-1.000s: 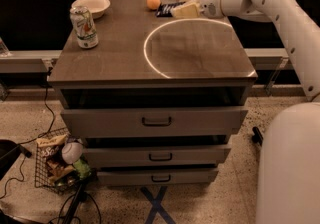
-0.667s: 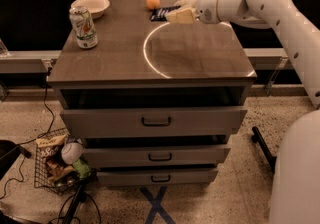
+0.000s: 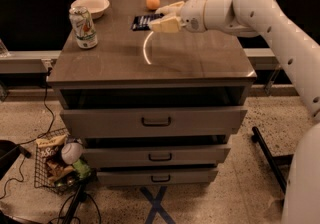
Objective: Move rxbar blueberry near 7up can
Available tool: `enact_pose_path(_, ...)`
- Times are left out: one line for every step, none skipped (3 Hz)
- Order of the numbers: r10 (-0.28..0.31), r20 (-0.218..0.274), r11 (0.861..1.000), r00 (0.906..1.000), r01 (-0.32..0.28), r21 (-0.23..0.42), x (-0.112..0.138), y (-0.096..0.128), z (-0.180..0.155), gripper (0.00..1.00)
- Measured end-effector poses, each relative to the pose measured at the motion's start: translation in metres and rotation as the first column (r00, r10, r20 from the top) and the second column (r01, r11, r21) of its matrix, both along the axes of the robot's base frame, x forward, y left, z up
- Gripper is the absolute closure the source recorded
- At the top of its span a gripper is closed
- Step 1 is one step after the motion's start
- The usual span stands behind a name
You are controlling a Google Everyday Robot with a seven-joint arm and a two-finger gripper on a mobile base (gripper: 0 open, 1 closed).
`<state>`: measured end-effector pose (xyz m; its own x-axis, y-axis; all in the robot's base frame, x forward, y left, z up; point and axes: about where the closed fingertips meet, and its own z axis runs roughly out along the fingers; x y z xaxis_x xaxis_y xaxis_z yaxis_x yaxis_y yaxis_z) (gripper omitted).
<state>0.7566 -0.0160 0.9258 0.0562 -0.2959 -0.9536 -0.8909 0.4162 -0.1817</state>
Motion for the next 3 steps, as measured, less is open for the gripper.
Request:
enact_pose_path(0.057,-0.007,0.998,0.9983,-0.057,-0.001,-0.013,0.035,-0.01,1.0)
enact_pose_path(0.095,-0.03,0.995,0.9951,-0.095,-0.009,-0.018,0.064,-0.025,1.0)
enact_pose_path(0.137,-0.045,0.99,0.9895,-0.138,-0.013,-0.024,0.085,-0.034,1.0)
